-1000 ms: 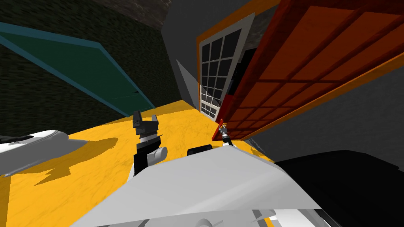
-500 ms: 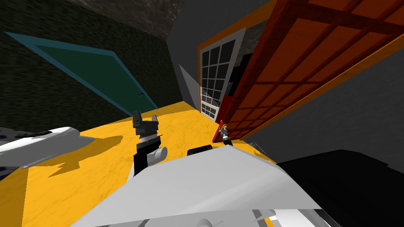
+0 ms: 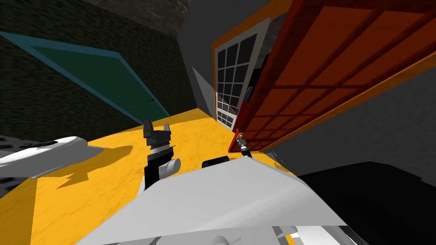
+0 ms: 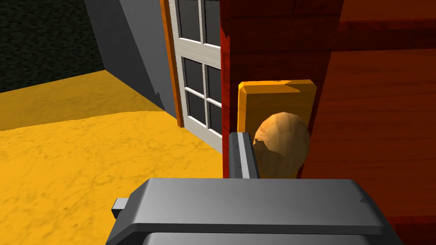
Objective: Pull the door open
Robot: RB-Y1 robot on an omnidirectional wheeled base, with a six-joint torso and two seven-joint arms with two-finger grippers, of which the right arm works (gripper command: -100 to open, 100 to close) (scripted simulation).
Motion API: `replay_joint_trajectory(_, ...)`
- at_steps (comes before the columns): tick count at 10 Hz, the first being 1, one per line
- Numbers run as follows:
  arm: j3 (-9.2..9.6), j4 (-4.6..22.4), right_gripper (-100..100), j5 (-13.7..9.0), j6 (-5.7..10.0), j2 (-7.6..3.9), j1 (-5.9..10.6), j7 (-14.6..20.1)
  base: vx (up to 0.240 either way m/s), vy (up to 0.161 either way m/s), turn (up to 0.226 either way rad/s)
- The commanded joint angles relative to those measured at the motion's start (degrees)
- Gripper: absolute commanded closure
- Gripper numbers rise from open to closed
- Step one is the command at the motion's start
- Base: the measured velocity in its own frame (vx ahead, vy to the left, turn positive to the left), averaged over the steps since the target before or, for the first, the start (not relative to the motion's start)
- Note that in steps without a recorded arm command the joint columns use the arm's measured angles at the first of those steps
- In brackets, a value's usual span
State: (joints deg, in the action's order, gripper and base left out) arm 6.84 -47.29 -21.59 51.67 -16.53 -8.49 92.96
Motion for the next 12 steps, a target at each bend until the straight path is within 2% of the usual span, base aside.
replay_joint_trajectory(1, -0.14, 0.12, 100, -0.08, -0.14, -0.11, -0.20, -0.01, -0.008, 0.003, -0.024)
replay_joint_trajectory(5, -0.14, 0.12, 100, -0.08, -0.14, -0.11, -0.20, -0.01, -0.004, -0.002, -0.003)
replay_joint_trajectory(6, 0.35, -0.33, -100, 0.26, -0.22, -1.01, -0.78, 0.70, -0.136, 0.002, -0.002)
replay_joint_trajectory(9, 1.28, -1.19, -100, 0.91, -0.36, -2.71, -1.86, 2.05, -0.248, 0.004, -0.008)
replay_joint_trajectory(10, 1.07, -0.94, -100, 0.76, -0.30, -2.33, -1.62, 1.71, -0.105, -0.010, -0.004)
replay_joint_trajectory(12, 0.44, 0.01, -100, 0.46, 0.27, -2.23, -1.33, 1.76, 0.145, -0.041, 0.090)
